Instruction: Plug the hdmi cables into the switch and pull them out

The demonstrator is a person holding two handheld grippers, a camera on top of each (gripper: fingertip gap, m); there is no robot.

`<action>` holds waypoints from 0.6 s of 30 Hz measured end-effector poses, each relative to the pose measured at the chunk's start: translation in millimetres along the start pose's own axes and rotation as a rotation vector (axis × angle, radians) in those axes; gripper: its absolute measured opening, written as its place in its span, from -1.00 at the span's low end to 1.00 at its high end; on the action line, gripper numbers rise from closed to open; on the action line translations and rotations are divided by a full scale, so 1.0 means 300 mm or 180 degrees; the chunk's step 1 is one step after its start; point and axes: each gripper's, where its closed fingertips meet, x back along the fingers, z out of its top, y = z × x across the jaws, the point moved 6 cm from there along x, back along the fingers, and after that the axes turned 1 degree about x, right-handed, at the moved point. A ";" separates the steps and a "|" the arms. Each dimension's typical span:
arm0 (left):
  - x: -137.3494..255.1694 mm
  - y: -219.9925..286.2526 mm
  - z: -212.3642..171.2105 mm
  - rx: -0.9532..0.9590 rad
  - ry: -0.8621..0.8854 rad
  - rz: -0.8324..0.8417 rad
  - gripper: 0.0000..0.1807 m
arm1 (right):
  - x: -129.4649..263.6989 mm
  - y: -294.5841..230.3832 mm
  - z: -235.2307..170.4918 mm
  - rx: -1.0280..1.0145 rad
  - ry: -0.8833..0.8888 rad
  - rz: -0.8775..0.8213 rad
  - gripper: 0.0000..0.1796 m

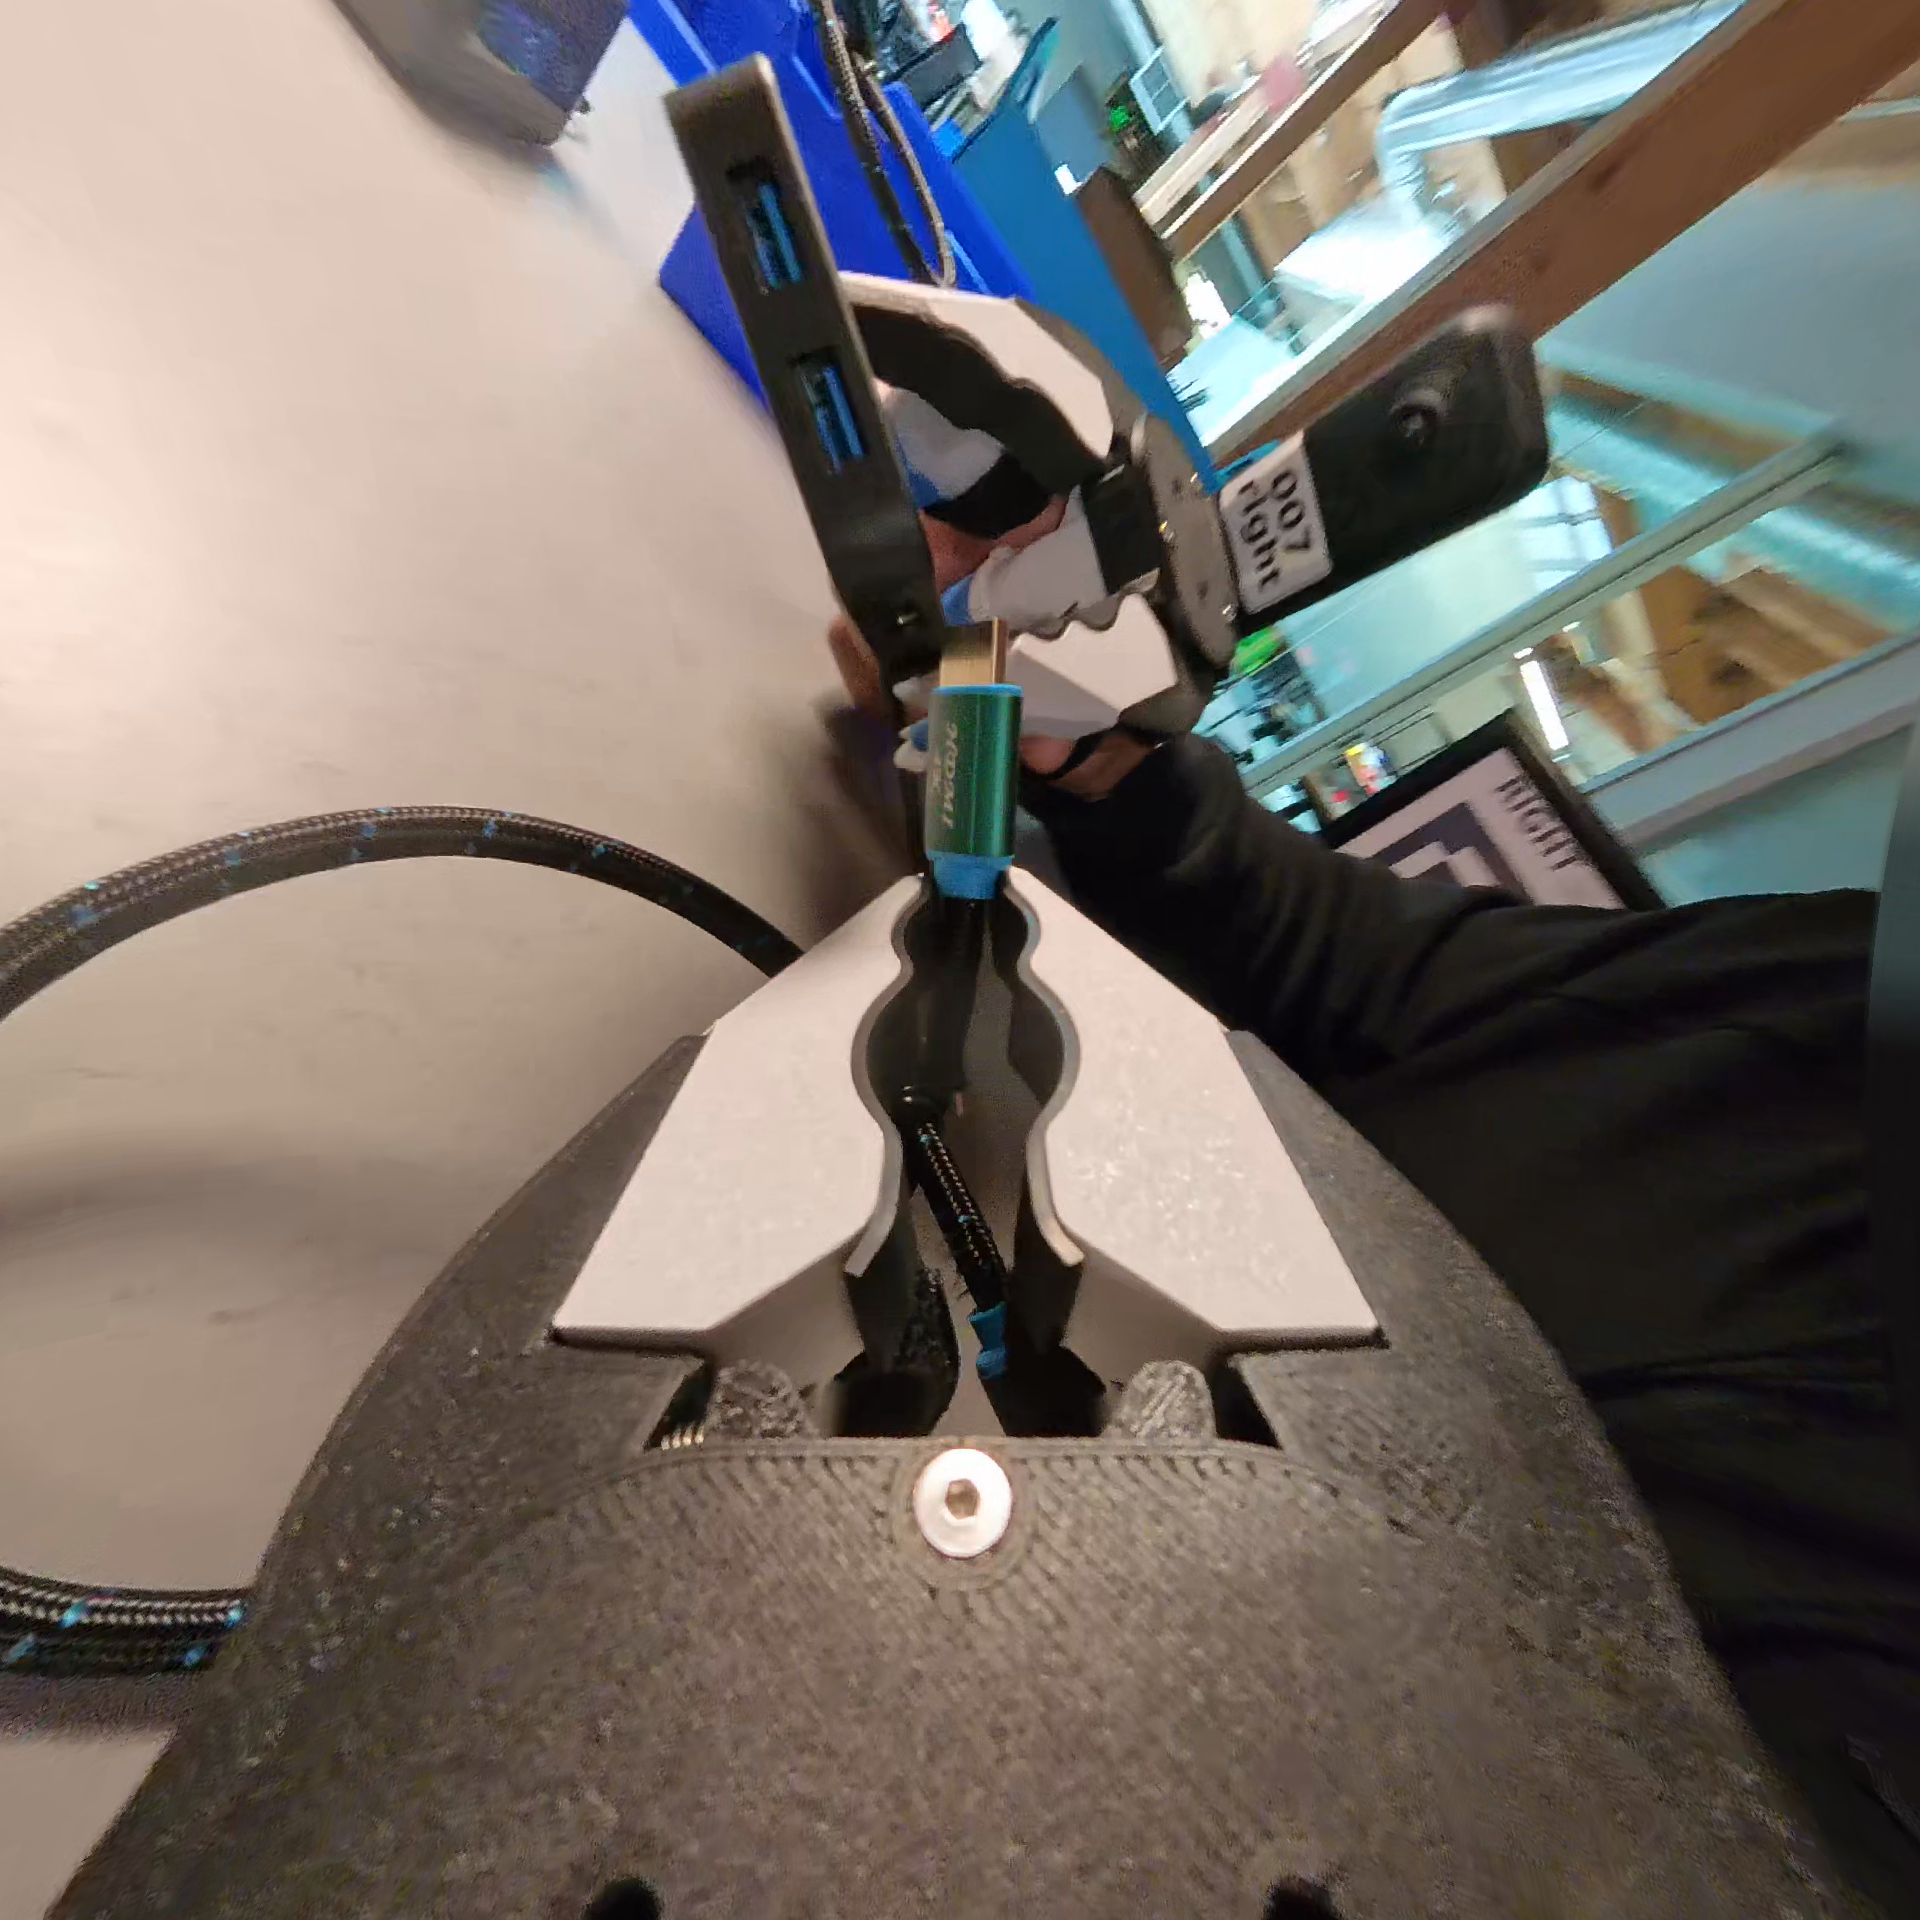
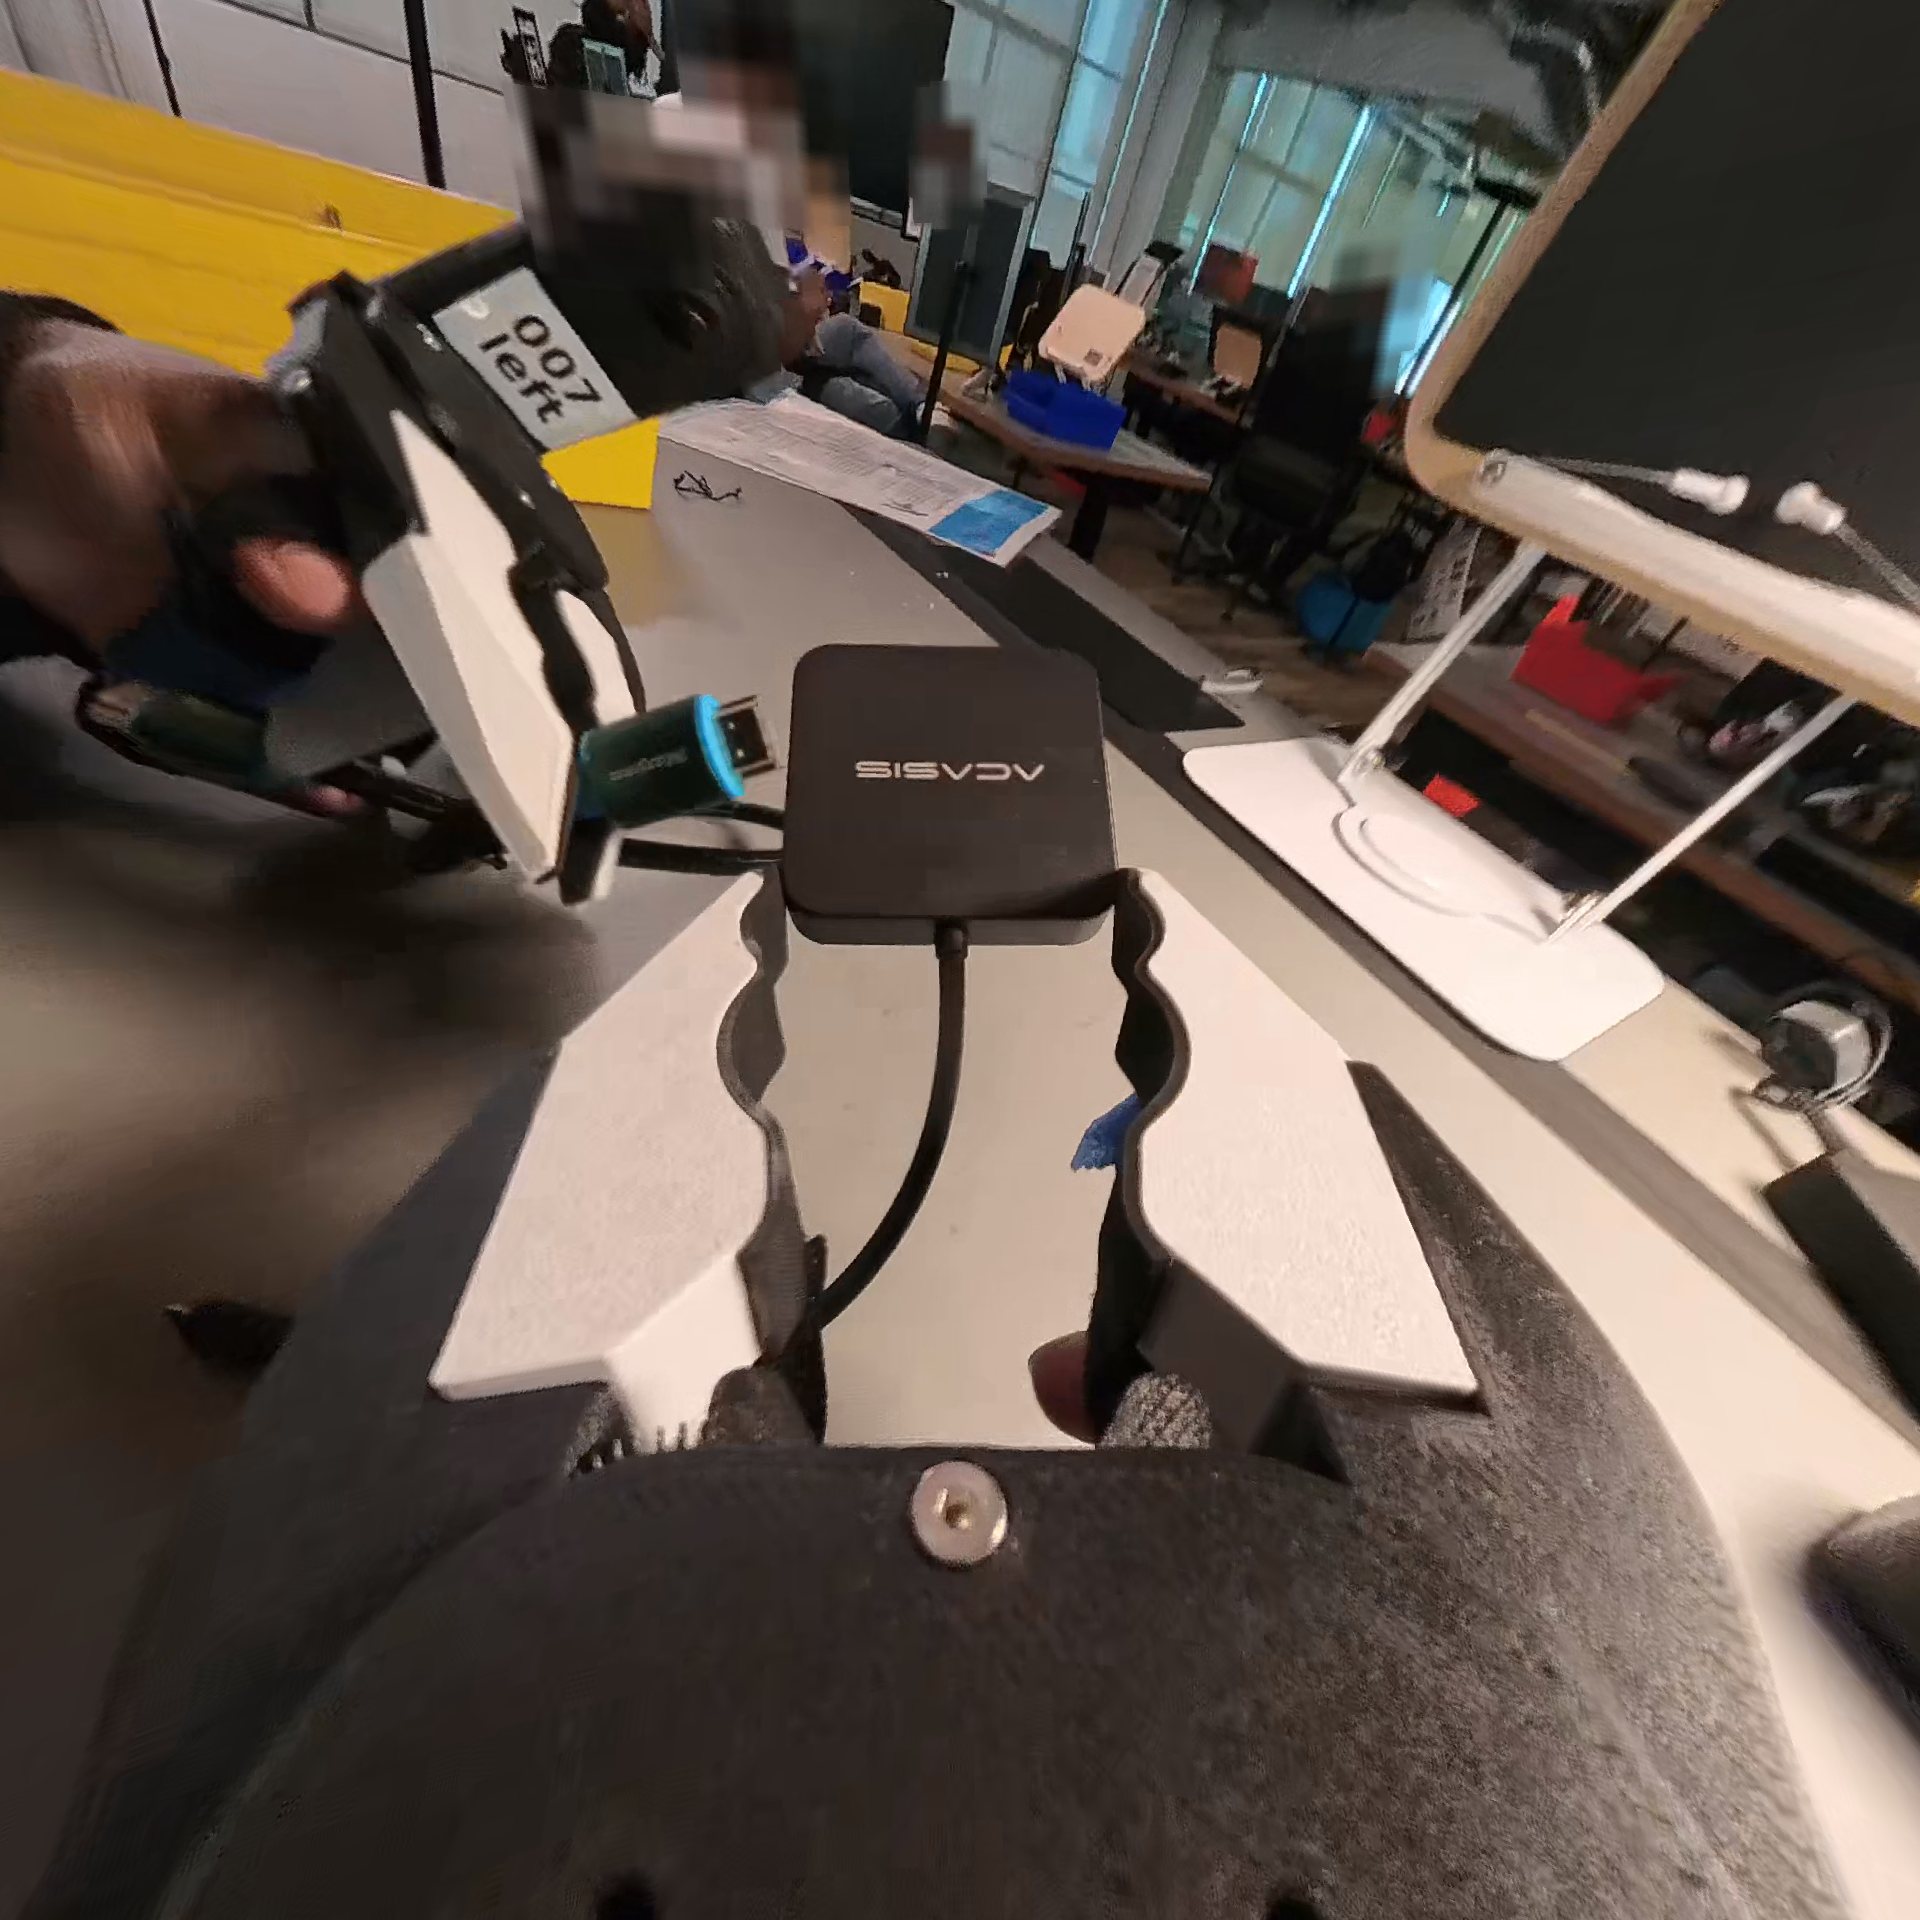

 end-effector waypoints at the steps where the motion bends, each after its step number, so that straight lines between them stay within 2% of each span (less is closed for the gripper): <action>1: 0.000 0.005 0.000 0.0060 0.0015 -0.0074 -0.91 | 0.003 -0.002 0.007 0.0078 0.0053 -0.0026 -0.26; 8: 0.017 0.038 -0.003 0.0354 0.0111 -0.0607 -0.91 | 0.026 -0.014 0.040 0.0157 0.0439 0.0063 -0.26; 18: 0.024 0.050 0.001 0.0418 0.0197 -0.0786 -0.91 | 0.022 0.032 0.020 -0.1046 0.0476 0.0330 -0.26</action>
